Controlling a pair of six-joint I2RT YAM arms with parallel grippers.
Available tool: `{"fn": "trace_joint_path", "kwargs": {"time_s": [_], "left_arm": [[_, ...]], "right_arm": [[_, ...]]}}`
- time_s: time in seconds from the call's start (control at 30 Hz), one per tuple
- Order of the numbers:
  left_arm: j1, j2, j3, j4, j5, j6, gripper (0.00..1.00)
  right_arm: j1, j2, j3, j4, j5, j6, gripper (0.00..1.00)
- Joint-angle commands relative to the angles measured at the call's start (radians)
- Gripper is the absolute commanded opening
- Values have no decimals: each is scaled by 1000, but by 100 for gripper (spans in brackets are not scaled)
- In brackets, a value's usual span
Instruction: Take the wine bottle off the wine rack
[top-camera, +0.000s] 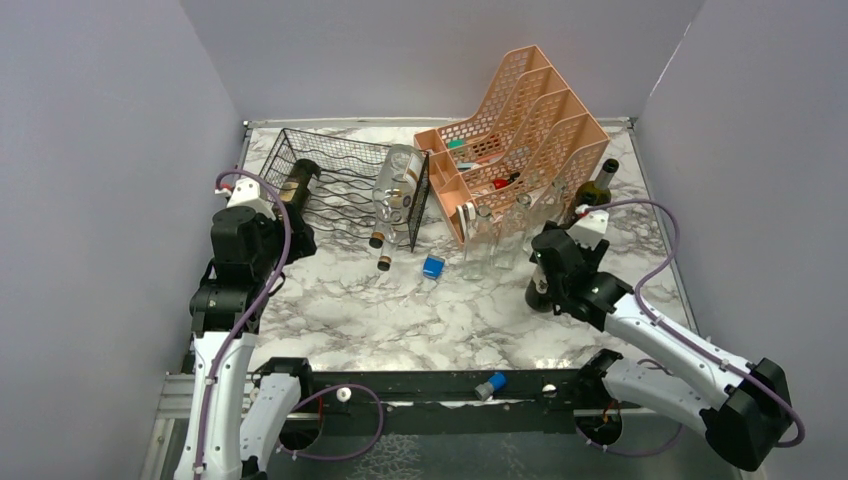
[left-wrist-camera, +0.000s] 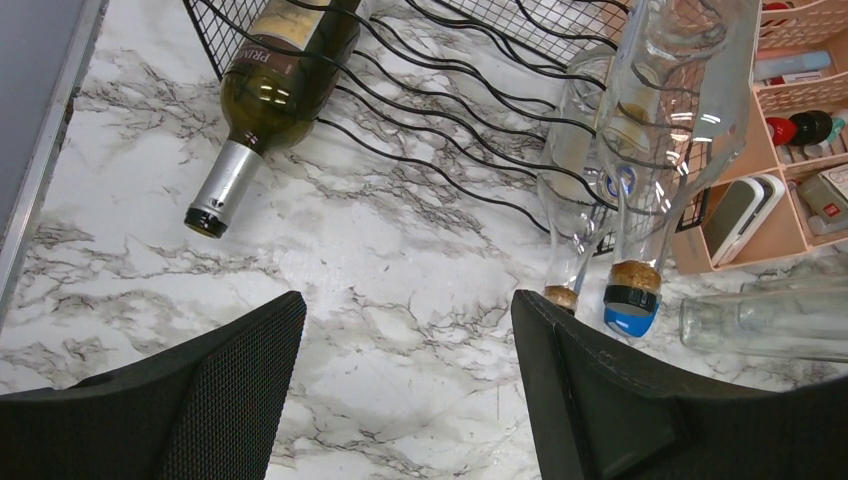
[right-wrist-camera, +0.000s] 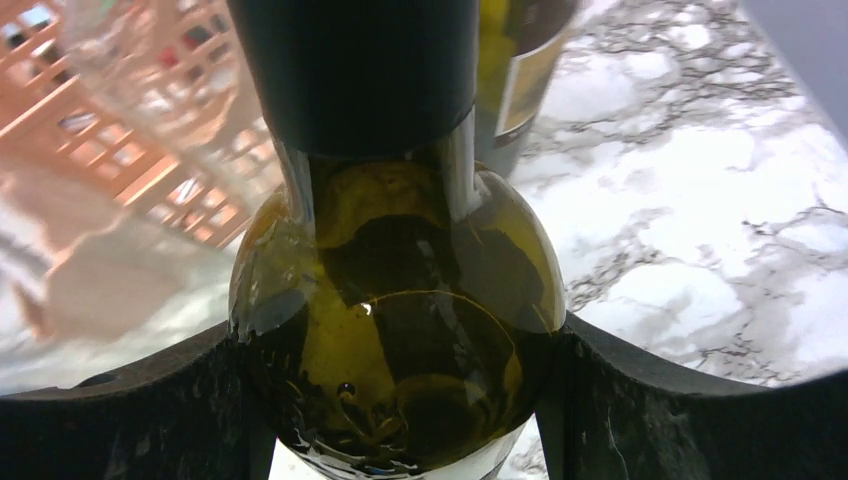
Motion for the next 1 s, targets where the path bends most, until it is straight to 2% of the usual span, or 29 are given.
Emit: {"fn": "trace_joint_path", "kwargs": {"time_s": [0.0, 0.27, 0.5, 0.7, 0.77, 0.97], "left_arm": [[-4, -11, -4, 31, 26, 2, 81], [-4, -9, -9, 40, 22, 2, 81], [-5, 5, -22, 54, 48, -7, 80], [-6, -1, -24, 55, 73, -5, 80], [-6, -5, -26, 56, 76, -9, 80], [-6, -6, -33, 63, 83, -14, 80]], "right_arm": [[-61, -36, -21, 157, 111, -41, 58], [-175, -80, -147, 485, 189, -269, 58], [-280, -20, -314, 1126, 147, -594, 57], [-328, 96, -373, 1443, 118, -784, 57], [-347, 97, -388, 1482, 83, -788, 57], [-398, 84, -366, 1335, 39, -631, 57]]}}
